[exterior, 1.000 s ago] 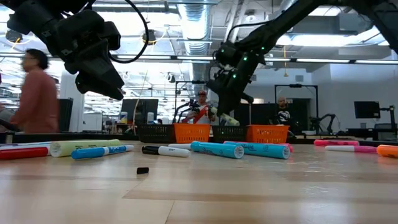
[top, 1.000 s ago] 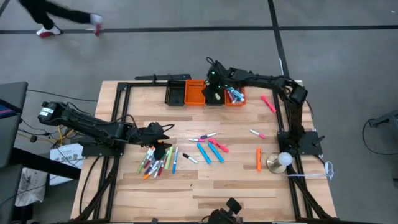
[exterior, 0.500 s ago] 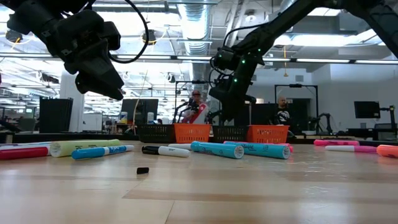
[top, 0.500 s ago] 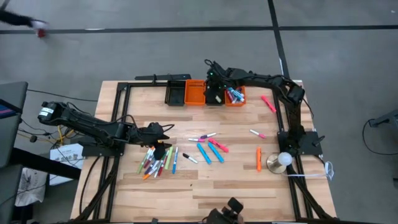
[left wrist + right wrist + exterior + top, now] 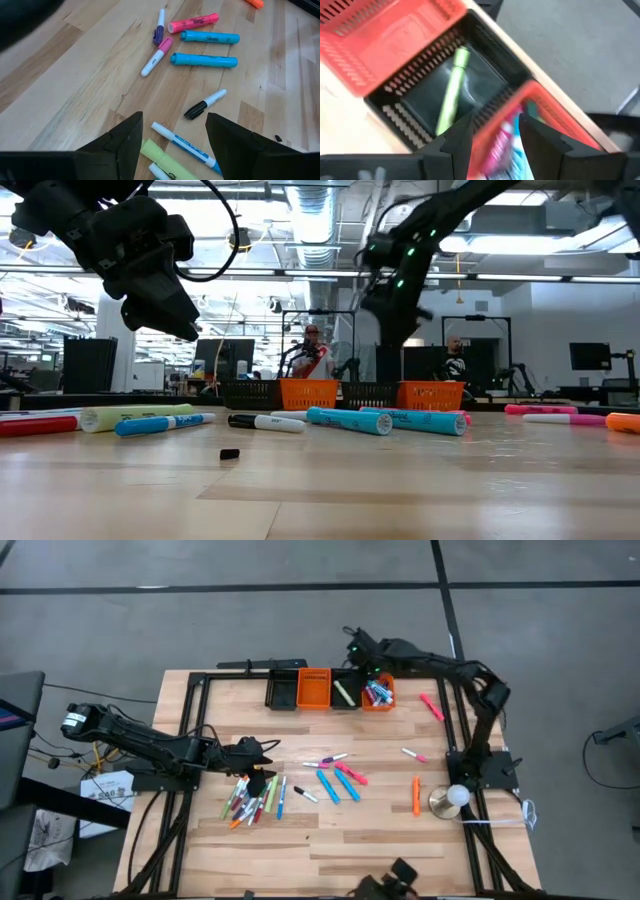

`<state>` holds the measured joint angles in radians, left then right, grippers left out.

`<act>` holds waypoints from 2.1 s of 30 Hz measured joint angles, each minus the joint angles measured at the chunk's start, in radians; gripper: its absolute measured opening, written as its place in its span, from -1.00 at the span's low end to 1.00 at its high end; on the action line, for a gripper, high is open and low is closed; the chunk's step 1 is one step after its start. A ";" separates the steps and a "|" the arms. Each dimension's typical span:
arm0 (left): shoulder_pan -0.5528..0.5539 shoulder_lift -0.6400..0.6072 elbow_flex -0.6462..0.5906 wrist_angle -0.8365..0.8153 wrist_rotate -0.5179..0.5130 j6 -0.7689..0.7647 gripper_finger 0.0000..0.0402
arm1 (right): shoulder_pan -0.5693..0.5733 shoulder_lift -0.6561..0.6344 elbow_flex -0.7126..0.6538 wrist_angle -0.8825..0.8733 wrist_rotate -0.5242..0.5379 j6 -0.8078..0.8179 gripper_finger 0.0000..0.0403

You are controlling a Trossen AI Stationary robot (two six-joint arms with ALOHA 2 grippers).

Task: Pick & Place Markers
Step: Put the pink highlighter pen into the right black bin

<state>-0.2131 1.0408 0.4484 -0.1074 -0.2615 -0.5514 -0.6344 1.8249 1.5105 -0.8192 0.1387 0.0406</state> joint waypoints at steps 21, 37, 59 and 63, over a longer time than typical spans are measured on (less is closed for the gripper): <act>0.000 0.000 0.000 0.000 0.000 -0.003 0.06 | -0.263 -0.265 -0.242 -0.354 0.038 -0.056 -0.23; 0.000 0.000 0.000 0.003 0.000 -0.003 0.06 | -0.334 -0.267 -0.515 -0.188 0.122 -0.181 -0.30; 0.000 0.000 0.000 0.003 0.000 -0.007 0.06 | -0.335 -0.266 -0.601 0.013 0.124 -0.029 -0.39; 0.000 0.000 0.000 0.003 0.000 -0.007 0.06 | -0.327 -0.229 -0.600 0.012 0.135 0.009 -0.39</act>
<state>-0.2133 1.0409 0.4488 -0.1040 -0.2611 -0.5587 -0.9617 1.5959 0.9109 -0.8069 0.2739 0.0497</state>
